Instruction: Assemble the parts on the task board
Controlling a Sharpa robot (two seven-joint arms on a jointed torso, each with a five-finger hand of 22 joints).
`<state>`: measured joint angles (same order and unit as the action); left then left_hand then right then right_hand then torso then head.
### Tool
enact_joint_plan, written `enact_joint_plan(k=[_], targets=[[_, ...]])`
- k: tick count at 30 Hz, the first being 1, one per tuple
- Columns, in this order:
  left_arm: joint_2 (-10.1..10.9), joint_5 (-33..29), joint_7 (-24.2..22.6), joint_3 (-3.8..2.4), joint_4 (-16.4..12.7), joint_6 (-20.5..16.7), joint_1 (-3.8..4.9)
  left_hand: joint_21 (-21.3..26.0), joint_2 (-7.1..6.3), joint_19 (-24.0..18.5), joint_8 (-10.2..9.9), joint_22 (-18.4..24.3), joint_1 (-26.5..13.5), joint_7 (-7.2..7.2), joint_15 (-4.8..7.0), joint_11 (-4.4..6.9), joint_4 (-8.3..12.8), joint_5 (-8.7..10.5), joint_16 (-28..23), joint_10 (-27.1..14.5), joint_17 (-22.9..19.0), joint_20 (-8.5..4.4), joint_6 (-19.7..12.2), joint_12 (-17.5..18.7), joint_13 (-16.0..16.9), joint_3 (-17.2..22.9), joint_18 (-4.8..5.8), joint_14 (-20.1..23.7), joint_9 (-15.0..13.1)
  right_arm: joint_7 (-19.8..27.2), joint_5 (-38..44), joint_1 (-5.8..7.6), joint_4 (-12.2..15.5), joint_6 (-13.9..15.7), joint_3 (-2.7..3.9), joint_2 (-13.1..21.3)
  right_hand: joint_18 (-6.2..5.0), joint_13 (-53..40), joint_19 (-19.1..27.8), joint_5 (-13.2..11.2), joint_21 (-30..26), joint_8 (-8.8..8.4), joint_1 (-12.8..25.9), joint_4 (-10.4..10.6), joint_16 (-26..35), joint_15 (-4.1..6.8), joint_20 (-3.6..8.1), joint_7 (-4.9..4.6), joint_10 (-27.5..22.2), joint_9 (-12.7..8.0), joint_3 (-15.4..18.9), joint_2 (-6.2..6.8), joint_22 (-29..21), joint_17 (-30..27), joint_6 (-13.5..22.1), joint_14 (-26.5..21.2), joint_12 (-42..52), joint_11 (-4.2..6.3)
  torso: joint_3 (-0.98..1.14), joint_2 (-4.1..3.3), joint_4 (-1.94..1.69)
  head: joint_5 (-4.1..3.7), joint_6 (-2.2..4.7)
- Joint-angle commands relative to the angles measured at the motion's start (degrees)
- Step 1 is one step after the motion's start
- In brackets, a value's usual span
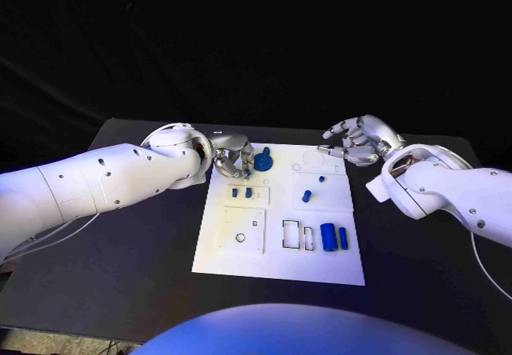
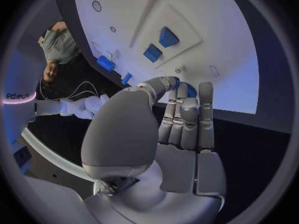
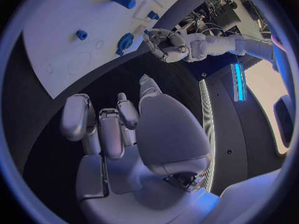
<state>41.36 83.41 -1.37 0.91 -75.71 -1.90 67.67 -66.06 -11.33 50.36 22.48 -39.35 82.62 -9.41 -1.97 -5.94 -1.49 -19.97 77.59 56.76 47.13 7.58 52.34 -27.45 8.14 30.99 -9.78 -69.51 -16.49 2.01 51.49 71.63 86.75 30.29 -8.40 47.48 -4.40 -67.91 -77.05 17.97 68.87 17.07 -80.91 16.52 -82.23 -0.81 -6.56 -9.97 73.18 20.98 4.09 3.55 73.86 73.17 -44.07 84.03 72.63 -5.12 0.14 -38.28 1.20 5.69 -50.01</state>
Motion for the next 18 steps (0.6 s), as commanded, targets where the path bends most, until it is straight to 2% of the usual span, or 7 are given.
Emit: enact_joint_plan(k=[1,18], targets=[[0.01,0.62,0.94,-0.04,0.17,2.82,0.01,-0.18,-0.02,-0.16,-0.30,-0.03,-0.34,0.00,0.05,0.06,0.21,-0.05,-0.09,0.29,-0.10,-0.08,0.48,0.29,-0.08,-0.23,-0.83,0.11,0.06,0.27,0.32,-0.05,0.06,-0.04,0.01,0.02,-1.13,-0.06,0.13,0.38,-0.35,0.27,0.21,0.09,0.18,0.33,0.02,0.15,-0.11,-0.06,-0.05,-0.38,-0.02,0.00,0.38,1.89,-0.11,0.25,0.06,0.02,0.03,0.08,0.01],[-0.34,0.87,1.73,-0.03,0.77,4.06,0.01,-0.14,-0.03,-0.19,-0.34,-0.01,-0.39,0.04,0.05,0.09,0.18,-0.01,-0.08,0.40,-0.13,-0.07,0.57,0.36,-0.11,-0.25,-0.83,0.11,0.08,0.21,0.35,-0.05,0.10,-0.04,0.01,0.12,-1.13,-0.06,0.13,0.38,-0.35,0.27,0.21,0.09,0.18,0.33,0.02,0.15,-0.11,-0.06,-0.05,-0.38,-0.02,0.00,0.38,1.89,-0.11,0.25,0.05,0.02,0.04,-0.03,0.01]])
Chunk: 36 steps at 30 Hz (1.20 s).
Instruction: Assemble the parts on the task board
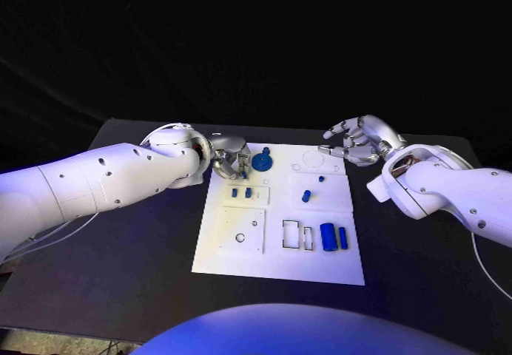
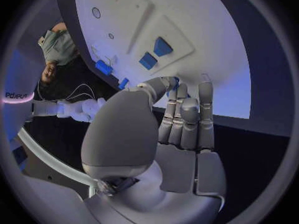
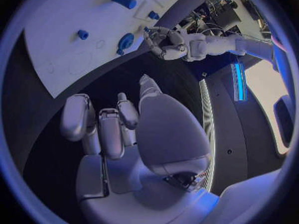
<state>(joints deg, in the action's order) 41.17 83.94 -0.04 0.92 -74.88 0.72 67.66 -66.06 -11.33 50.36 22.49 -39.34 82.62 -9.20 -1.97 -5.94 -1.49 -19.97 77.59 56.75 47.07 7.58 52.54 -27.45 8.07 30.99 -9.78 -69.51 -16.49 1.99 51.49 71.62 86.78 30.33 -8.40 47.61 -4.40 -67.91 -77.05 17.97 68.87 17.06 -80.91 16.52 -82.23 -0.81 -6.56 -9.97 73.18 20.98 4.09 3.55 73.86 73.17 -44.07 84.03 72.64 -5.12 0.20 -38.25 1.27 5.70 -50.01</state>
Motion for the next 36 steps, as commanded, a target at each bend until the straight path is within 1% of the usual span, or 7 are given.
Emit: enact_joint_plan(k=[1,6,15,21,28,31,36], targets=[[-0.16,0.33,0.41,-0.04,-0.07,1.55,0.01,-0.13,0.01,-0.20,-0.36,-0.02,-0.35,-0.14,0.07,0.12,0.20,0.00,-0.08,0.48,-0.14,-0.07,0.42,0.40,-0.06,-0.22,-0.84,0.13,0.08,0.23,0.35,-0.04,0.07,-0.09,0.01,-0.01,-1.13,-0.06,0.13,0.38,-0.35,0.27,0.21,0.09,0.18,0.33,0.02,0.15,-0.11,-0.06,-0.05,-0.38,-0.02,0.00,0.38,1.89,-0.12,0.25,-0.02,0.00,-0.05,-0.04,0.01],[-0.15,0.25,0.30,-0.04,-0.20,1.96,0.01,-0.13,0.01,-0.20,-0.36,-0.02,-0.35,-0.14,0.07,0.12,0.20,0.00,-0.08,0.48,-0.14,-0.07,0.42,0.40,-0.06,-0.22,-0.84,0.13,0.08,0.21,0.35,-0.04,0.07,-0.08,0.01,0.01,-1.13,-0.06,0.13,0.38,-0.35,0.27,0.21,0.09,0.18,0.33,0.02,0.15,-0.11,-0.06,-0.05,-0.38,-0.02,0.00,0.38,1.89,-0.12,0.25,-0.03,-0.02,-0.10,-0.04,0.01],[-0.23,-0.18,0.01,-0.04,-0.93,2.12,0.01,-0.12,0.01,-0.20,-0.37,-0.01,-0.35,-0.13,0.07,0.13,0.21,0.01,-0.10,0.51,-0.21,-0.07,0.45,0.42,-0.07,-0.22,-0.84,0.15,0.08,0.20,0.36,-0.04,0.04,-0.08,0.01,-0.05,-1.13,-0.06,0.13,0.38,-0.35,0.27,0.21,0.09,0.18,0.33,0.02,0.15,-0.11,-0.06,-0.05,-0.38,-0.02,0.00,0.38,1.89,-0.12,0.25,-0.06,-0.03,0.00,0.05,0.01],[-0.29,-0.38,-0.15,-0.04,-1.07,2.09,0.01,-0.10,0.05,-0.22,-0.38,0.00,-0.38,-0.11,0.09,0.16,0.19,0.03,-0.05,0.64,-0.12,-0.07,0.57,0.46,-0.08,-0.23,-0.85,0.10,0.09,0.13,0.37,-0.04,0.05,-0.07,0.01,-0.06,-1.13,-0.05,0.11,0.38,-0.38,0.30,0.21,0.08,0.20,0.34,0.03,0.16,-0.09,-0.08,-0.08,-0.42,-0.03,-0.01,0.39,1.90,-0.11,0.26,0.00,-0.02,-0.03,-0.01,0.01],[-0.44,-0.61,-0.26,-0.03,-1.04,1.84,0.01,-0.09,0.05,-0.22,-0.40,0.01,-0.39,-0.11,0.10,0.17,0.19,0.04,0.01,0.69,0.06,-0.08,0.59,0.48,-0.09,-0.24,-0.85,0.00,0.09,0.10,0.40,-0.04,0.01,-0.05,0.01,-0.12,-1.13,-0.03,0.07,0.38,-0.49,0.41,0.21,0.04,0.27,0.38,0.07,0.19,0.00,-0.14,-0.15,-0.52,-0.07,-0.03,0.40,1.93,-0.09,0.29,0.01,-0.03,-0.04,0.04,0.01],[-0.50,-0.63,-0.02,-0.03,-0.99,2.17,0.01,-0.09,0.06,-0.22,-0.42,0.01,-0.38,-0.09,0.11,0.18,0.20,0.04,0.02,0.72,0.07,-0.08,0.61,0.51,-0.10,-0.23,-0.85,-0.01,0.10,0.10,0.40,-0.04,-0.02,-0.05,0.01,-0.13,-1.13,-0.03,0.07,0.38,-0.49,0.41,0.21,0.04,0.27,0.38,0.07,0.19,0.00,-0.14,-0.15,-0.52,-0.07,-0.03,0.40,1.93,-0.09,0.29,0.02,-0.03,0.00,0.13,0.01],[-0.75,-0.55,0.81,-0.02,-0.69,3.10,0.01,-0.08,0.07,-0.22,-0.44,0.02,-0.38,-0.09,0.11,0.18,0.20,0.05,0.02,0.74,0.03,-0.08,0.62,0.52,-0.10,-0.23,-0.85,0.00,0.11,0.11,0.41,-0.04,-0.05,-0.05,0.01,-0.14,-1.13,-0.03,0.07,0.38,-0.49,0.41,0.21,0.04,0.27,0.38,0.07,0.19,0.00,-0.14,-0.15,-0.52,-0.07,-0.03,0.40,1.93,-0.09,0.29,0.00,-0.01,0.03,0.04,0.01]])
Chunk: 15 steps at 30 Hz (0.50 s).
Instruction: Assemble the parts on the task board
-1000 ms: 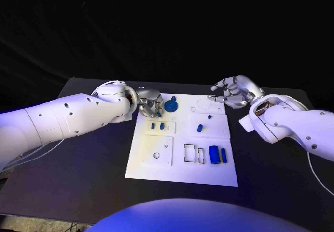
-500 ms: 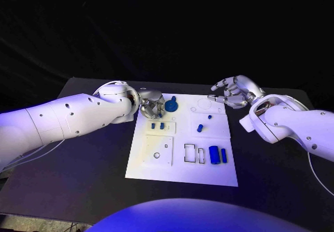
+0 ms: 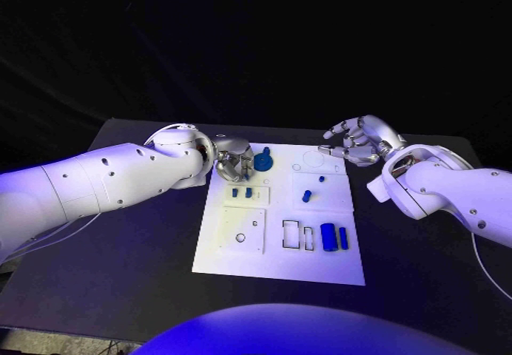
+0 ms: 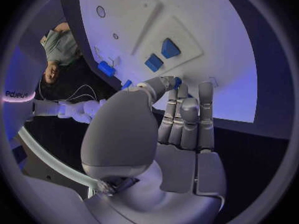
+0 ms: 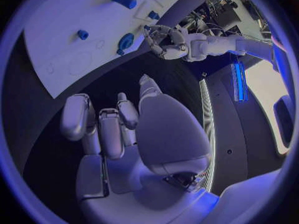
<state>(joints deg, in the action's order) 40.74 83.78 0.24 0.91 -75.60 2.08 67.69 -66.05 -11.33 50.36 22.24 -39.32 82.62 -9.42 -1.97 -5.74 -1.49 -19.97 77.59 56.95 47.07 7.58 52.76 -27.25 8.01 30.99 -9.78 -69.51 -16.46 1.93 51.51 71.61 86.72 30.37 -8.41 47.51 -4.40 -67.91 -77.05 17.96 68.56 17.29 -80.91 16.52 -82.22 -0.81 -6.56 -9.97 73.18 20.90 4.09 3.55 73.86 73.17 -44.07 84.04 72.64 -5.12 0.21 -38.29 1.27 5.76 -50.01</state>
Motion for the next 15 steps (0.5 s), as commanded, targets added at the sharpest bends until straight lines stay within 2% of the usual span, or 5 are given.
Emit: enact_joint_plan(k=[1,15], targets=[[-0.38,-0.36,0.71,-0.01,0.10,1.92,-0.01,-0.08,0.06,-0.23,-0.21,0.00,-0.39,0.12,0.12,-0.03,0.20,0.05,0.01,0.54,-0.03,-0.08,0.39,0.34,-0.05,-0.24,-0.86,0.02,0.08,0.16,0.39,-0.04,0.02,-0.08,0.02,-0.03,-1.13,-0.03,0.07,0.38,-0.17,0.19,0.21,0.04,0.27,0.38,0.07,0.19,-0.01,-0.06,-0.15,-0.52,-0.07,-0.03,0.40,1.93,-0.09,0.29,-0.01,0.02,0.01,-0.04,0.01],[-0.54,-0.24,1.81,0.02,0.52,2.81,-0.01,0.30,-0.30,-0.53,-1.29,0.24,-0.83,-0.22,-0.30,-0.59,0.07,0.05,-0.45,-0.98,-1.87,0.20,-0.28,2.10,-0.73,-0.24,-0.80,1.31,0.50,0.19,0.39,-0.04,0.03,-0.04,0.02,0.01,-1.13,-0.03,0.07,0.38,-0.17,0.19,0.21,0.04,0.27,0.38,0.07,0.19,-0.01,-0.06,-0.15,-0.52,-0.07,-0.03,0.40,1.93,-0.09,0.29,-0.04,0.05,-0.06,-0.10,0.01]])
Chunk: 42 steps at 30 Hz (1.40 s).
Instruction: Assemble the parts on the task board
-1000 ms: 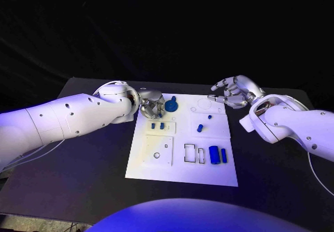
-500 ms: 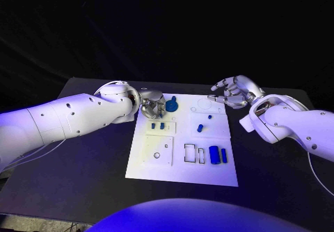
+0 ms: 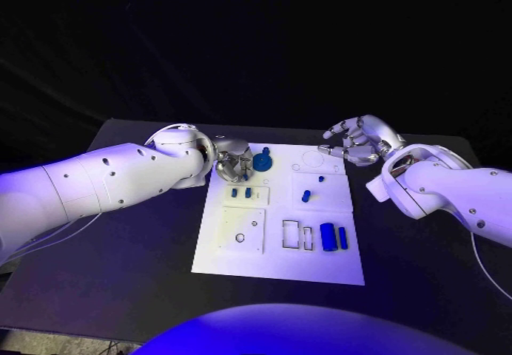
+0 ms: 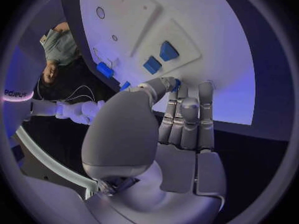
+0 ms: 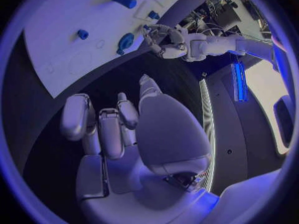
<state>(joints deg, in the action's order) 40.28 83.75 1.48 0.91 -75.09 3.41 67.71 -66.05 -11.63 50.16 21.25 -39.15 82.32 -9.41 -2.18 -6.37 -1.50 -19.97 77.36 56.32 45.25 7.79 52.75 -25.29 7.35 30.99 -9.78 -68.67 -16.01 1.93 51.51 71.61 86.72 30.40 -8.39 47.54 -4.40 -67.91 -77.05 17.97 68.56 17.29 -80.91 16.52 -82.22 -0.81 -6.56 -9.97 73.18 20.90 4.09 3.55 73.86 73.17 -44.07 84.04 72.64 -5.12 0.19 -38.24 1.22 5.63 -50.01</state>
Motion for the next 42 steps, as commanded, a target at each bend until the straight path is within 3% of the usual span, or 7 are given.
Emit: enact_joint_plan(k=[1,15,21,23,40,42], targets=[[-0.07,-0.20,0.53,0.02,0.01,1.45,-0.03,0.31,-0.01,-0.34,-0.31,0.08,-0.52,-0.25,-0.11,0.01,0.09,0.05,-0.24,-0.41,-0.13,0.01,-0.27,0.22,-0.10,-0.23,-0.80,0.53,0.06,0.20,0.39,-0.03,0.03,-0.07,-0.01,-0.01,-1.14,-0.02,0.07,0.38,-0.17,0.19,0.21,0.04,0.27,0.38,0.07,0.19,-0.01,-0.06,-0.15,-0.52,-0.07,-0.03,0.40,1.93,-0.09,0.29,-0.03,0.02,-0.01,0.04,0.01],[-0.02,-0.37,-0.14,0.03,-0.11,0.44,-0.03,0.41,-0.28,-0.26,-1.41,0.22,-0.79,-0.63,-0.56,-0.54,0.00,-0.01,-0.36,-1.42,-1.62,0.42,-1.14,1.99,-0.99,0.08,-0.83,1.10,0.47,0.39,0.44,-0.05,0.18,0.08,0.00,0.21,-1.15,0.12,0.08,0.37,-0.28,0.23,0.23,0.04,0.35,0.40,0.09,0.20,-0.07,-0.11,-0.15,-0.51,-0.13,-0.13,0.45,1.92,-0.19,0.30,0.00,0.00,0.00,0.11,0.01],[-0.02,-0.46,0.03,0.03,-0.04,0.68,-0.03,0.73,-0.99,-0.27,-3.10,0.52,-1.31,-1.00,-1.11,-1.17,-0.13,-0.12,-0.57,-3.29,-3.19,0.86,-2.74,4.03,-2.07,0.42,-0.83,1.65,1.09,0.53,0.45,-0.05,0.18,0.16,0.00,0.23,-1.13,0.07,0.03,0.38,-0.23,0.24,0.23,0.04,0.29,0.40,0.10,0.20,-0.03,-0.12,-0.16,-0.51,-0.08,0.02,0.47,1.96,-0.15,0.30,0.00,0.02,-0.01,0.12,0.01],[0.00,-0.47,0.14,0.03,0.04,0.98,-0.03,0.95,-1.35,-0.27,-4.90,0.75,-1.42,-0.46,-1.61,-1.79,-0.08,-0.12,-0.65,-4.73,-4.18,1.33,-4.81,5.58,-3.06,0.68,-0.82,2.04,1.85,0.54,0.45,-0.05,0.15,0.18,0.00,0.24,-1.13,0.07,0.03,0.38,-0.23,0.24,0.23,0.04,0.29,0.40,0.10,0.20,-0.03,-0.12,-0.16,-0.51,-0.08,0.02,0.47,1.96,-0.15,0.30,-0.01,0.02,0.03,0.10,0.01],[0.56,-0.46,0.90,0.03,0.32,0.51,-0.03,1.20,-1.45,-0.29,-6.08,1.06,-0.99,-0.75,-2.07,-2.35,0.40,-0.20,-0.99,-6.78,-6.38,1.80,-5.50,7.46,-3.70,0.33,-0.86,3.03,2.45,0.09,0.46,-0.05,-0.06,-0.18,0.00,0.48,-1.17,0.30,0.10,0.37,-0.42,0.27,0.24,0.03,0.41,0.41,0.11,0.20,-0.18,-0.15,-0.15,-0.49,-0.20,-0.19,0.49,1.92,-0.32,0.31,-0.04,0.04,0.04,0.00,0.01],[0.84,-0.45,0.50,0.02,0.22,-0.35,-0.03,1.20,-1.53,-0.30,-6.18,1.07,-0.94,-0.77,-2.10,-2.40,0.49,-0.20,-1.05,-6.96,-6.61,1.83,-5.57,7.59,-3.70,0.25,-0.85,3.16,2.50,-0.22,0.55,-0.05,-0.21,-0.63,0.00,0.60,-1.48,6.80,0.87,0.38,-1.96,0.38,-0.17,0.02,1.26,0.45,0.15,0.22,-5.19,-0.32,-0.32,-0.33,-1.23,-1.45,0.74,1.56,-6.16,0.36,-0.08,0.03,0.07,-0.09,0.01]])
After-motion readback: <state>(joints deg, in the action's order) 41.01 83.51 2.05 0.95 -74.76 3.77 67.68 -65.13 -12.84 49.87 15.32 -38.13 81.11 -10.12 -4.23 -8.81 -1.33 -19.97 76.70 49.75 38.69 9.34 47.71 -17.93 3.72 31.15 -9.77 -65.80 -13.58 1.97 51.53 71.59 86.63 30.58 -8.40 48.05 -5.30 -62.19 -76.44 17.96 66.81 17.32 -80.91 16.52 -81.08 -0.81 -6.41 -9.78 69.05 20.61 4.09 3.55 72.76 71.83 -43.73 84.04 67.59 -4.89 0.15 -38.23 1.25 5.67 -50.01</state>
